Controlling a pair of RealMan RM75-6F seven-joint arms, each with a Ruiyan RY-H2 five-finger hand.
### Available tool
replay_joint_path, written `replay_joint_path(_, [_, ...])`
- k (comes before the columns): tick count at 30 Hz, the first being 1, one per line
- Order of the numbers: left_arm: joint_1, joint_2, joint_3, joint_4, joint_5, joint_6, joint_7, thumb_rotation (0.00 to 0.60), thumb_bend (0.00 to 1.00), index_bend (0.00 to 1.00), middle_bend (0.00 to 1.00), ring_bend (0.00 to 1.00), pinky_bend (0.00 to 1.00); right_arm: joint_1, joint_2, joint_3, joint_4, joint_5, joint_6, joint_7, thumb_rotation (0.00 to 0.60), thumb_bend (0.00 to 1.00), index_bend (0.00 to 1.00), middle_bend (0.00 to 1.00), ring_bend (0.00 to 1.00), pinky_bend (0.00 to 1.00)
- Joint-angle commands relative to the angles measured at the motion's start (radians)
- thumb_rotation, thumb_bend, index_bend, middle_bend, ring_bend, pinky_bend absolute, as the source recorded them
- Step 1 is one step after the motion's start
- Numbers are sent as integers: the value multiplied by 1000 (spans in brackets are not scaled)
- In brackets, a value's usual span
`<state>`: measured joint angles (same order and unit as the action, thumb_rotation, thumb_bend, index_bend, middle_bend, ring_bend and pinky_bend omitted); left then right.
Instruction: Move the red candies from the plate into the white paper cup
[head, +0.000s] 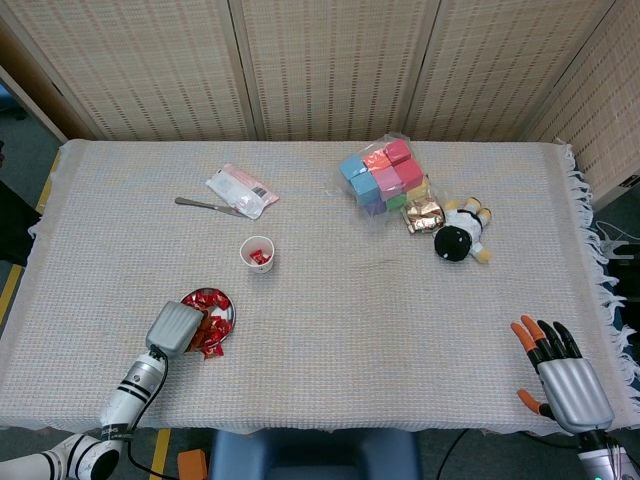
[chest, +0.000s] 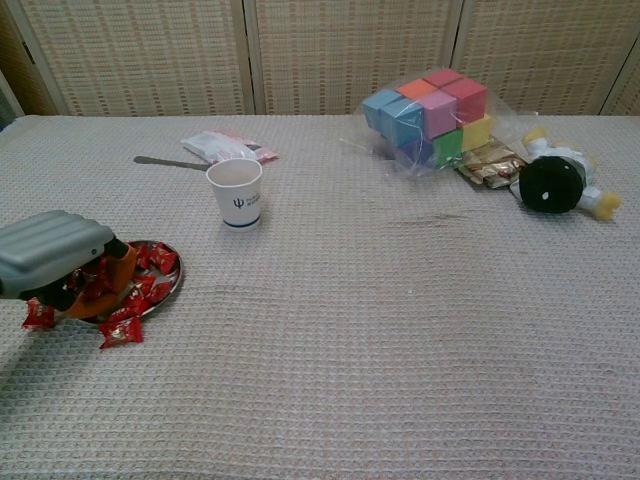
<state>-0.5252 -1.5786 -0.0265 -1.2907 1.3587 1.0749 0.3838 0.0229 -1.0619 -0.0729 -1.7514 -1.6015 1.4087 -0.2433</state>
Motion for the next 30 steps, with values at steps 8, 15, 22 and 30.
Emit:
replay_joint_path(8, [-3,10,-16,-23,10,27,34,600,615,697,710,662,1000,2,-1,0,0,3,-6,-3,600,113,0,0,0,0])
replay_joint_path(15, [-13,23,-40,-49,22,56,62,600,691,744,761,691,1000,5,-2,2,0,9,-11,-4,600,113,0,0,0,0])
replay_joint_path(22, [-38,48,-74,-103,38,74,92,600,693,747,766,693,1000,6,-3,3,-1,13,-13,-8,600,114,0,0,0,0])
replay_joint_path(30, [-181,38,-205,-115,28,4,67,600,692,747,772,696,1000,3,2,12,1,27,-3,7,600,114,0,0,0,0])
